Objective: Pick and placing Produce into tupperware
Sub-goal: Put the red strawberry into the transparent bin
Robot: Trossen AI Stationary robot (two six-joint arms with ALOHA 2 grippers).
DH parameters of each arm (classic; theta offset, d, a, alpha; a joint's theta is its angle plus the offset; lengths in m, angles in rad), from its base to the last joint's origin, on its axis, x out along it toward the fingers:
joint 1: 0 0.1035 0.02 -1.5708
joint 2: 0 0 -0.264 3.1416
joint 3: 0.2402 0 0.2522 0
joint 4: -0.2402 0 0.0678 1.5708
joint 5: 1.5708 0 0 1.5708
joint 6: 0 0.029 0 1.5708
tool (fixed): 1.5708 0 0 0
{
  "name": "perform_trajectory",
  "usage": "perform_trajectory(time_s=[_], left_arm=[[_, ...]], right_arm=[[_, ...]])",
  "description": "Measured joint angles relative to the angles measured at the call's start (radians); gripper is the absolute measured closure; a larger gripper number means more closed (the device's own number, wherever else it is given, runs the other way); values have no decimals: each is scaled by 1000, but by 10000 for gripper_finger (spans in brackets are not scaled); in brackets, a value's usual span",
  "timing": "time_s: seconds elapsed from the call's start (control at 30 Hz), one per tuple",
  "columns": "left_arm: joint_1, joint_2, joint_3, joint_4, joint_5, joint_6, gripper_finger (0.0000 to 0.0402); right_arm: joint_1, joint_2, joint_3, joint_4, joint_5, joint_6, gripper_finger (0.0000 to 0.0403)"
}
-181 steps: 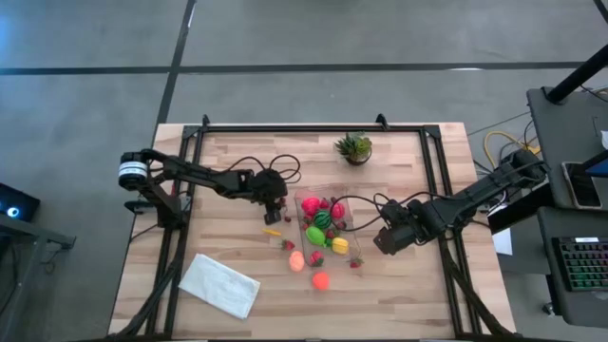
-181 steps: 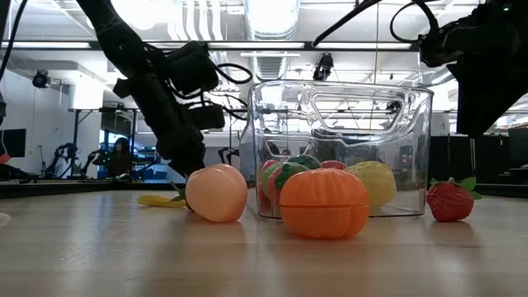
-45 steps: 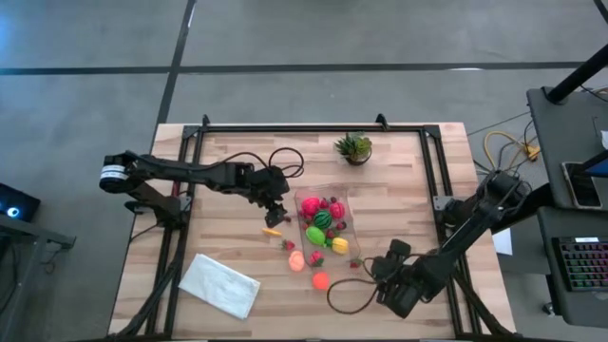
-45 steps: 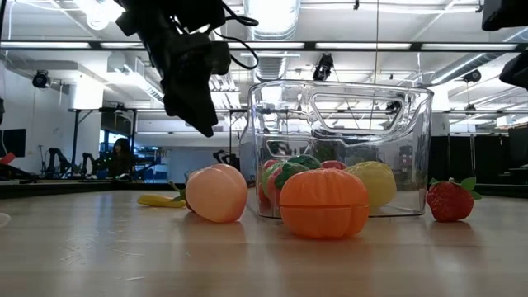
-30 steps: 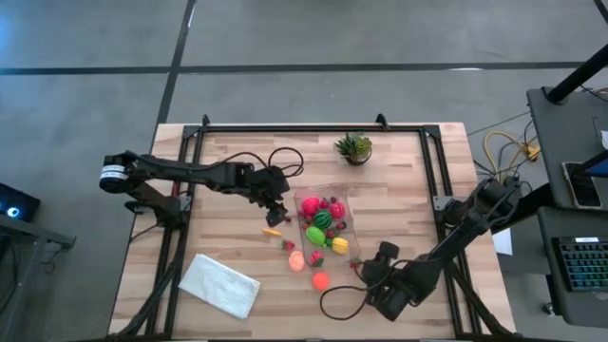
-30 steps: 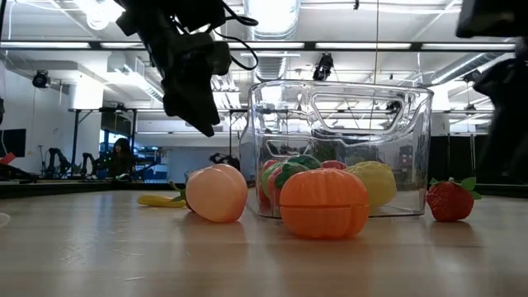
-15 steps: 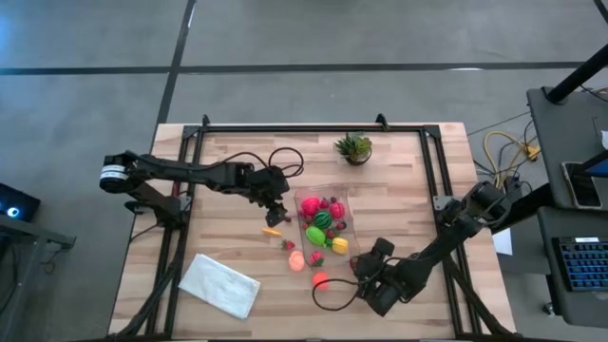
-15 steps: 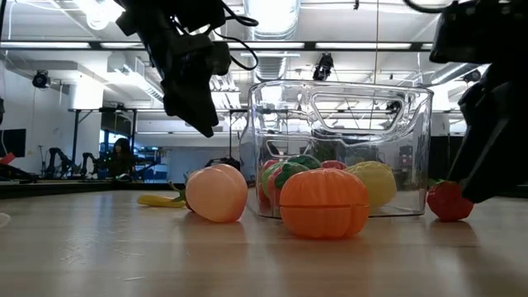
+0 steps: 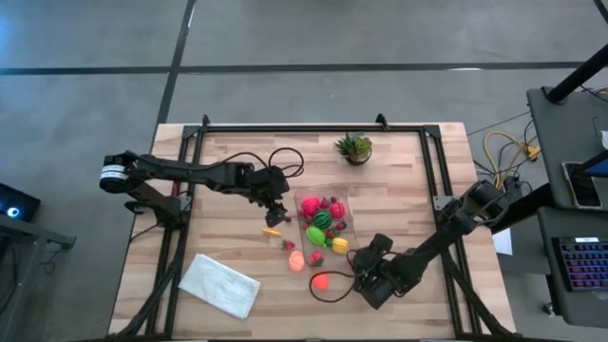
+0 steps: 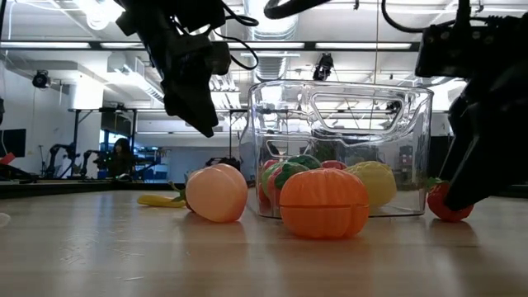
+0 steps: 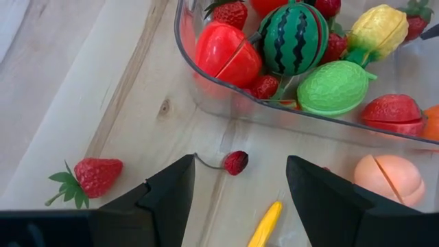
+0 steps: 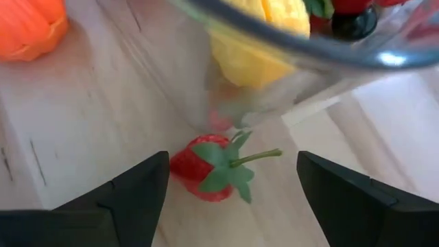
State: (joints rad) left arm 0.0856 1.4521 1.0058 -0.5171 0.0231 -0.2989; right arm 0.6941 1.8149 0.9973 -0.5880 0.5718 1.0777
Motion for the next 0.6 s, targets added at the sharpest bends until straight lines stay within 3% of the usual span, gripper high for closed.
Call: perform_trajectory(time_s=[0.27, 0.6], left_arm=[[0, 0, 0, 0, -2, 0, 185], [0, 0, 1, 0, -2, 0, 185]], right_arm=[[-26, 8, -35, 121, -38, 26, 124], [-31, 19, -38, 134, -55, 48, 133]])
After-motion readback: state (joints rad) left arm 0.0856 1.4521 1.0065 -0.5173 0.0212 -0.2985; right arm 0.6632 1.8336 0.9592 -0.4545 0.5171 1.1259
